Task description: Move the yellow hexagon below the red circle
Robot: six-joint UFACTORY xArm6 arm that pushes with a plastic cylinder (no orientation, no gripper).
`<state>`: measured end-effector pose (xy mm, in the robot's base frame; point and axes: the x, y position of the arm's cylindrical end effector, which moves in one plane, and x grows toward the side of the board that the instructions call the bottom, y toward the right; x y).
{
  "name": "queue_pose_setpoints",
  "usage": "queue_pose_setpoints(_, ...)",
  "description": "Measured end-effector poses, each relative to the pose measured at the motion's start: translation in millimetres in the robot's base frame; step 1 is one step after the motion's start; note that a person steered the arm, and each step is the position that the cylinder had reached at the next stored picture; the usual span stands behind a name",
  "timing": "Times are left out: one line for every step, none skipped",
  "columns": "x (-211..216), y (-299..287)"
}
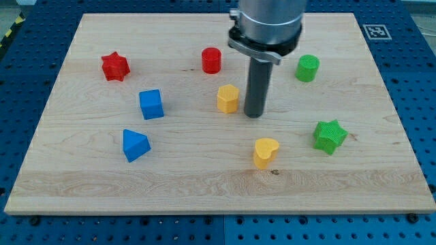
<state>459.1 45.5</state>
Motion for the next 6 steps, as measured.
queue_pose_setpoints(-12.1,-9.8)
queue_pose_setpoints(-15.7,-11.9)
queue_pose_setpoints(-14.9,-11.9)
queue_pose_setpoints(-8.8,-14.0)
queue_pose_setpoints(-8.8,-14.0)
queue_pose_setpoints(-8.8,-26.6)
